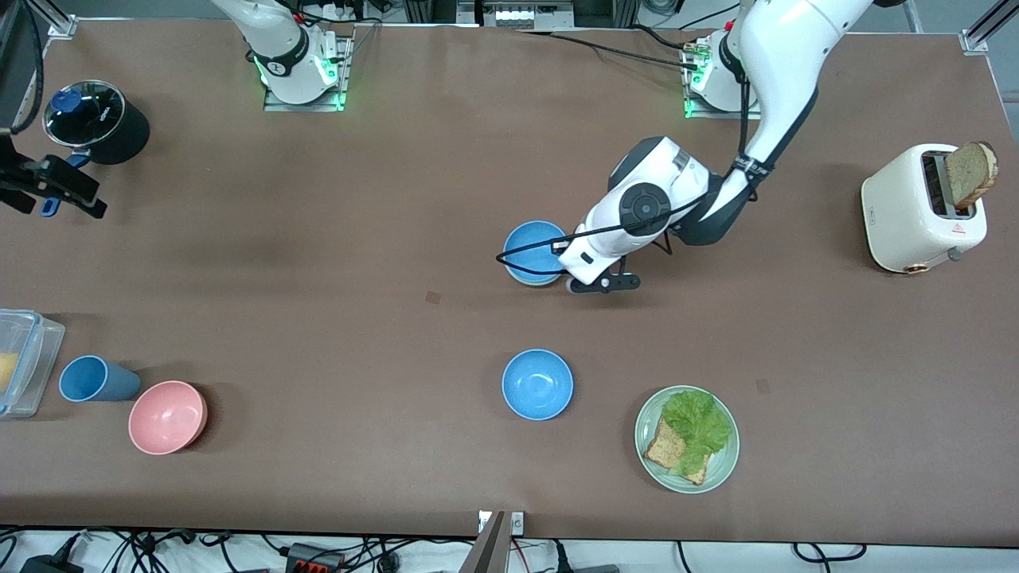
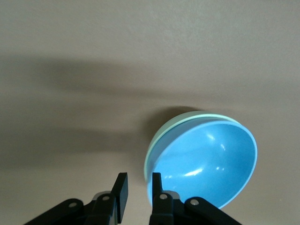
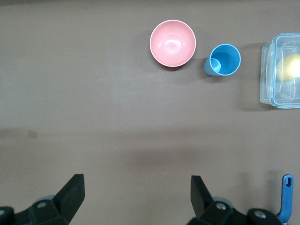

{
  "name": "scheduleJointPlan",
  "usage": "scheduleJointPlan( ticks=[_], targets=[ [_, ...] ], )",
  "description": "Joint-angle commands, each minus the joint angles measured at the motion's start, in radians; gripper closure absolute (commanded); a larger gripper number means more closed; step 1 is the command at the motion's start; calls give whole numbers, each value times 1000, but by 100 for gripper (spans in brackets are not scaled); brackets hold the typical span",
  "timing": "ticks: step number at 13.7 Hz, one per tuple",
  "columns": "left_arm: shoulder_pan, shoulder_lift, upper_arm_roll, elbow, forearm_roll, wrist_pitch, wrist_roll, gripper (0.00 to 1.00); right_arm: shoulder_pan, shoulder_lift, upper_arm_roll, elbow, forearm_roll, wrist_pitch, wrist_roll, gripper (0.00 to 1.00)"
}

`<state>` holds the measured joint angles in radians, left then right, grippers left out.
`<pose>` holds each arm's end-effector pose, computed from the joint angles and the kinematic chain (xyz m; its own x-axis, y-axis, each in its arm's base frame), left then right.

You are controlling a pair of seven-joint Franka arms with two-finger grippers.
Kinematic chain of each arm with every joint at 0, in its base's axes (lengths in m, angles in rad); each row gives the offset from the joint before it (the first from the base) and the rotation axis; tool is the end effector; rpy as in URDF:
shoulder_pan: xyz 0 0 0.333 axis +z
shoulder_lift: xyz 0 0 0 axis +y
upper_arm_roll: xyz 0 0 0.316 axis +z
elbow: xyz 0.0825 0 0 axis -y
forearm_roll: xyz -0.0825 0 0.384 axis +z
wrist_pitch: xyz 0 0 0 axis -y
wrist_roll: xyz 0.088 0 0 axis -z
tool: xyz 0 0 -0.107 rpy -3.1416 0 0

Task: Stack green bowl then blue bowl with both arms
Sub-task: 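Open the left gripper and draw it back from the stacked bowls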

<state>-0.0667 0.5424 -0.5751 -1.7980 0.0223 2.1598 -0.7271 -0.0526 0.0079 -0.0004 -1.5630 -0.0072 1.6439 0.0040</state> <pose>0.5299 -0.3592 0.2812 0.9628 0.1041 -0.2493 0.1402 -0.9813 0.1319 0.5637 -0.0306 0.6305 0.9957 -0.0563 0.0730 -0.0570 -0.9984 0.0069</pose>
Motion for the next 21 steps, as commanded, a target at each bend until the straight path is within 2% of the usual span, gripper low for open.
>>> scheduleJointPlan(
  ticks=[1, 3, 5, 7, 10, 13, 16, 18, 19, 20, 21],
  targets=[
    [28, -90, -17, 11, -18, -75, 22, 71, -4, 0, 2, 52, -13, -50, -6, 0],
    [74, -111, -40, 34, -21, -115, 23, 71, -10, 39, -1, 50, -13, -50, -16, 0],
    [125, -108, -68, 127, -19, -223, 67, 71, -10, 49, -1, 50, -4, -45, -10, 0],
    [159, -93, -66, 228, -19, -282, 144, 71, -9, 57, -1, 50, -2, -38, -9, 0],
    [185, -84, -55, 314, -7, -313, 244, 71, -13, 58, -1, 50, -2, -42, -9, 0],
    [244, -73, -49, 388, -5, -382, 371, 66, -13, 69, -3, 52, -2, -42, -9, 0],
    [281, -33, -37, 494, -13, -475, 422, 52, -6, 83, 0, 52, 3, -45, 1, 0],
    [301, -32, -35, 517, -13, -494, 425, 40, -3, 78, 0, 52, 1, -50, 1, 0],
    [323, -33, -35, 519, -15, -502, 431, 27, -6, 73, -1, 55, 0, -52, -7, 0],
    [332, -39, -34, 520, -12, -517, 466, 10, -7, 69, -3, 55, 1, -52, -7, 0],
    [341, -48, -13, 520, -12, -521, 545, 0, -7, 69, -3, 55, 1, -52, -6, 0]
  ],
)
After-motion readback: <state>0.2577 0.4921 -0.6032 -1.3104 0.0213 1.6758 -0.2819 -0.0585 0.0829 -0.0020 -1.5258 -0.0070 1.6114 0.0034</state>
